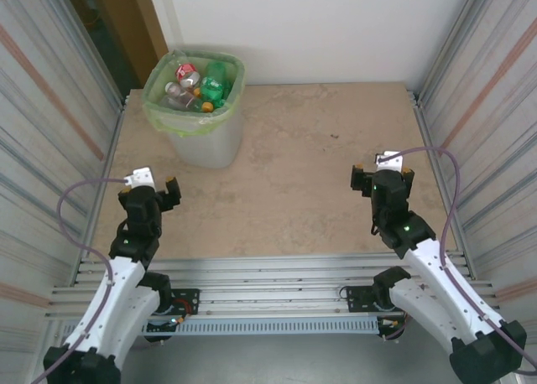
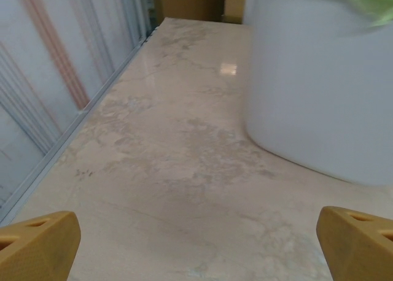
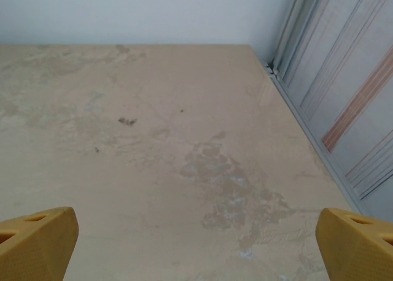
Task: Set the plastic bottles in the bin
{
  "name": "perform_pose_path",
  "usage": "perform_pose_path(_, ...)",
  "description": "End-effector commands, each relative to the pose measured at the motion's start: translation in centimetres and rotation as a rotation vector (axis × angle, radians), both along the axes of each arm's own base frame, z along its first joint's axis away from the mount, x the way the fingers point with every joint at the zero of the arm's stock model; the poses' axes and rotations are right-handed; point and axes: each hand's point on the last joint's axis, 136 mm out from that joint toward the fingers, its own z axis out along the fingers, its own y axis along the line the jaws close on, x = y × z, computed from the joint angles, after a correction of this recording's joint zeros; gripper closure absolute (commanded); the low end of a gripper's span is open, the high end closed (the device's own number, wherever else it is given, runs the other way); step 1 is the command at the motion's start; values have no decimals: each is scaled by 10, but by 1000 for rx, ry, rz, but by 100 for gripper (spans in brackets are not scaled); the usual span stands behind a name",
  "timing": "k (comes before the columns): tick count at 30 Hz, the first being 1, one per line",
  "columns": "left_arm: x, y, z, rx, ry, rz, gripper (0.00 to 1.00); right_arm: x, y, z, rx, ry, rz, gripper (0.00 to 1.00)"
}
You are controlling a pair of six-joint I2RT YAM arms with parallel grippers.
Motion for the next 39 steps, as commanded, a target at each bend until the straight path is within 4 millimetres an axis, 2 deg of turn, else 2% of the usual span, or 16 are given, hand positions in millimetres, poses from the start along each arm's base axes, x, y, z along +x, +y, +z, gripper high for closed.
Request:
perform_pose_path(1, 18, -1, 6, -20, -93, -50, 1, 9, -8, 8, 18, -67, -14, 2)
perform_pose_path(6, 33, 3, -6, 41, -94, -54, 1, 17, -27, -17, 96, -31, -58, 2)
perform_pose_path(14, 59, -8, -13, 94, -144, -135, 1, 32, -51, -44, 127, -20, -132, 2)
perform_pose_path(24, 85, -27, -36, 71, -110, -252, 1, 52, -49, -69, 150, 6, -104, 2)
perform_pose_path(32, 92, -40, -64, 67, -96, -340, 1, 56, -49, -79, 142, -7, -70, 2)
perform_pose_path(34, 97, -46, -75, 64, -77, -376, 1, 56, -49, -85, 139, -10, -53, 2)
perform_pose_path(36, 107, -50, -77, 75, -70, -404, 1, 56, -51, -93, 141, -10, -41, 2)
perform_pose_path(37, 109, -52, -85, 57, 3, -415, 1, 56, -52, -97, 146, -14, -38, 2)
perform_pose_path(39, 115, -48, -84, 26, 10, -416, 1, 54, -55, -107, 154, -13, -37, 2)
